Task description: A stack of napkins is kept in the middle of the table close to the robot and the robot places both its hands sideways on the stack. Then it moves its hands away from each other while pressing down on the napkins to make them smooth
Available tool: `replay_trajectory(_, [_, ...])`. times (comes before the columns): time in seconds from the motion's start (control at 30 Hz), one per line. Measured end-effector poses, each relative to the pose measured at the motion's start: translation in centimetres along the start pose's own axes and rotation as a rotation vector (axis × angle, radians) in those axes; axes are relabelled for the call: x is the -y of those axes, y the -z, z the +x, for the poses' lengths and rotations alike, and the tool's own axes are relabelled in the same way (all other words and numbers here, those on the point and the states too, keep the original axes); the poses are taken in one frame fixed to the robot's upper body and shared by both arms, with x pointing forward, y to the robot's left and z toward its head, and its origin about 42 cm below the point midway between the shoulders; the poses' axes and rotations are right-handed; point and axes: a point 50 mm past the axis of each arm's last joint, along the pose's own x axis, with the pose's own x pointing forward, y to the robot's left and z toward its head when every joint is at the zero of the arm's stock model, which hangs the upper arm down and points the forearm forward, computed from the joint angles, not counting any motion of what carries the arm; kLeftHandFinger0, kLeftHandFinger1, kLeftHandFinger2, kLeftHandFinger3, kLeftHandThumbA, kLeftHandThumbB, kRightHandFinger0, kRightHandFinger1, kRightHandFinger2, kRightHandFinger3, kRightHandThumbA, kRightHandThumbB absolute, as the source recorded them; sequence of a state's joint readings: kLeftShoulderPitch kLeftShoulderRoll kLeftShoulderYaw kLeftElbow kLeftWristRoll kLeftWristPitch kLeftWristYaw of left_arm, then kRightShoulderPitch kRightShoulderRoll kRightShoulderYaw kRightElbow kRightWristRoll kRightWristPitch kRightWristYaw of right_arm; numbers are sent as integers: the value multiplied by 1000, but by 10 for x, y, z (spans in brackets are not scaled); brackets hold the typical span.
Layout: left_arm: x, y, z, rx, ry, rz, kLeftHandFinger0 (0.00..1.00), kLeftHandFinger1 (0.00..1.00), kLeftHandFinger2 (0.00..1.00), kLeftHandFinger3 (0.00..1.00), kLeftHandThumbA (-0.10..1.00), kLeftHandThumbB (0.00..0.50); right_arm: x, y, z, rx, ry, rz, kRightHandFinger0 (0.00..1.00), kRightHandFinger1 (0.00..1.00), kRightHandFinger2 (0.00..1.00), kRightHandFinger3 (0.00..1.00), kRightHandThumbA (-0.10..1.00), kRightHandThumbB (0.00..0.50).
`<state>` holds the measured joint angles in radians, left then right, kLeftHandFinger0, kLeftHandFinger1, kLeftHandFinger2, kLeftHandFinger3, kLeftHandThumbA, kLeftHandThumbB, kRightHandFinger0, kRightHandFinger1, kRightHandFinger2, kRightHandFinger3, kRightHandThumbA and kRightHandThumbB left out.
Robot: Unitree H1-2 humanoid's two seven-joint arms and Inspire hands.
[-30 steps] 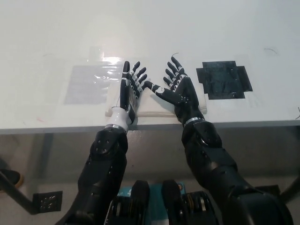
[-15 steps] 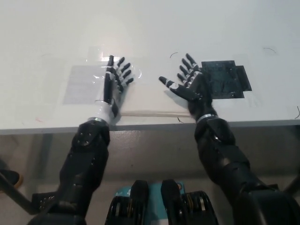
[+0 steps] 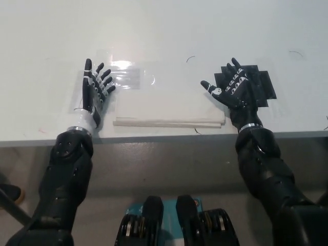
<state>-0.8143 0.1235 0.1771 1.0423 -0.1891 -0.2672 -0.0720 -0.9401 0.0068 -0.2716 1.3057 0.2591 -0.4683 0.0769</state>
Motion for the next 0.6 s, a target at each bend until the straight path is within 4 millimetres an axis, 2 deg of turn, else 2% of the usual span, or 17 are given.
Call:
replay_trajectory(0.03, [-1,0,0,0,0,1,1000,1000,1000,1000,1000,282,0,0,0,0,0,0,1000,1000,1000,1000,1000,214])
replay_trajectory(0.17, [-11,-4,-1,11,-4,23,1000,1000,1000,1000,1000,305,3,-2,-1,14,0,-1,1000,1000,1000,1000,1000,224])
replay_trajectory(0.23, [-18,-10,-3,37,-3,38,1000,1000,1000,1000,1000,298,5,-4,-1,35,0,-3,1000,1000,1000,1000,1000,208])
replay_trajectory(0.27, [-21,-14,-5,59,-1,49,1000,1000,1000,1000,1000,319,6,-9,-2,63,-5,-6,1000,1000,1000,1000,1000,201])
replay_trajectory(0.33, [-23,-22,-10,99,8,66,1000,1000,1000,1000,1000,308,8,-17,-3,109,-13,-10,1000,1000,1000,1000,1000,203])
replay_trajectory(0.4, [-24,-26,-18,136,20,77,1000,1000,1000,1000,1000,273,9,-26,-5,167,-26,-17,1000,1000,1000,1000,1000,211])
replay_trajectory(0.47, [-25,-26,-28,158,31,88,1000,1000,1000,1000,1000,273,10,-32,-10,207,-34,-19,1000,1000,1000,1000,1000,238])
replay_trajectory(0.53, [-26,-25,-37,171,38,97,1000,1000,1000,1000,1000,249,13,-37,-17,244,-39,-22,1000,1000,1000,1000,1000,281])
replay_trajectory(0.57, [-27,-23,-41,171,39,99,1000,1000,1000,1000,1000,244,14,-38,-20,255,-40,-23,1000,1000,1000,1000,1000,286])
replay_trajectory(0.6, [-27,-22,-48,180,44,105,1000,1000,1000,1000,1000,250,17,-38,-26,269,-39,-26,1000,1000,1000,1000,1000,324])
